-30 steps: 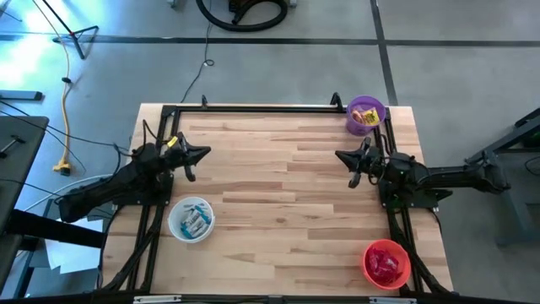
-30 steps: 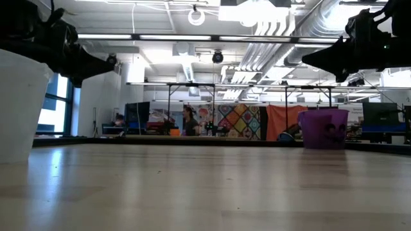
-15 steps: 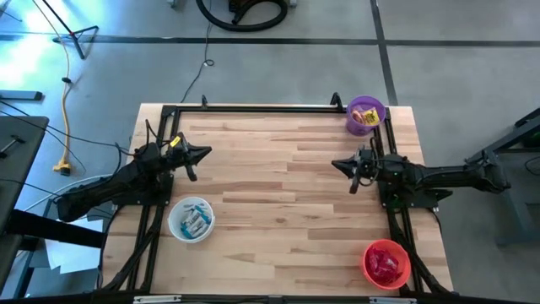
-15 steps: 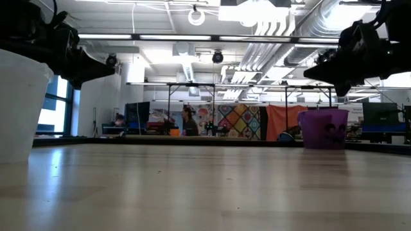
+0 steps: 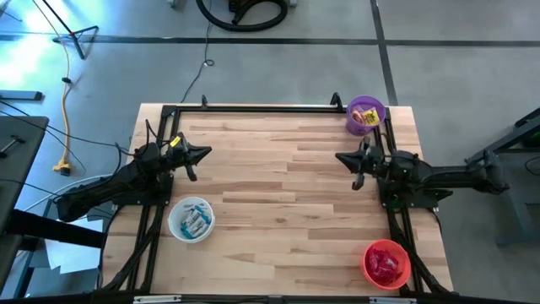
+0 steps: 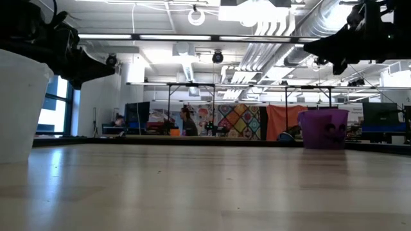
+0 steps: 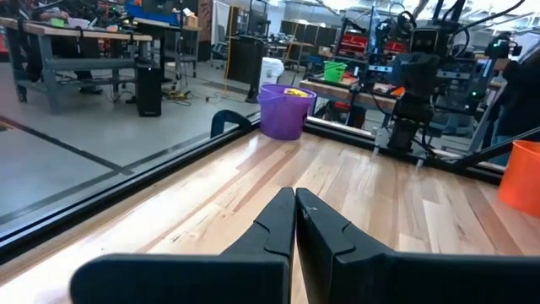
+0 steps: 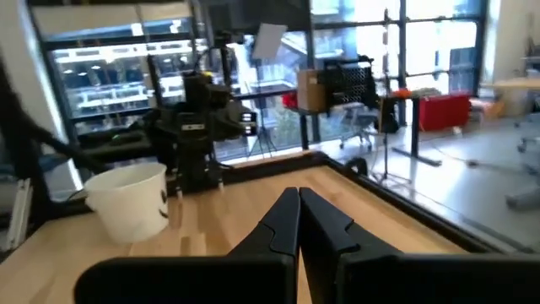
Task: Sort candy
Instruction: Return to Home Position
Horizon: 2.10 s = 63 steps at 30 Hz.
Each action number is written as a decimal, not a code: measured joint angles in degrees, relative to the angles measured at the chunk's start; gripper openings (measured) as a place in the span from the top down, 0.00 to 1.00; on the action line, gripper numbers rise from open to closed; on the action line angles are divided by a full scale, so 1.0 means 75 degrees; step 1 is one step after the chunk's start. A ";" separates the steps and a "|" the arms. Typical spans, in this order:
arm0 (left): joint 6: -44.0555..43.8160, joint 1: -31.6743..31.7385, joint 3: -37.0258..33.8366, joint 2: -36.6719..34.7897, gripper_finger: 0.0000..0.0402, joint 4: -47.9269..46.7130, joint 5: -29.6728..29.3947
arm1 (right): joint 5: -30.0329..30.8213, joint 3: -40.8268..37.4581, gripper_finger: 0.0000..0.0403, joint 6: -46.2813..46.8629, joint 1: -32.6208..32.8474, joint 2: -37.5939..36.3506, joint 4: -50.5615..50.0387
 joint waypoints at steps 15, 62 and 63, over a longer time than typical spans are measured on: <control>-0.0003 0.0000 0.0000 0.0000 1.00 0.0000 0.0000 | 0.1289 -0.0416 1.00 -0.2474 -0.0003 -0.1556 -0.0362; -0.0004 -0.0003 0.0000 0.0000 1.00 0.0000 0.0000 | 0.1280 -0.0416 1.00 -0.2041 -0.0003 -0.1553 -0.0464; -0.0006 -0.0003 0.0000 0.0000 1.00 0.0000 0.0000 | 0.1280 -0.0416 1.00 -0.2041 -0.0003 -0.1553 -0.0465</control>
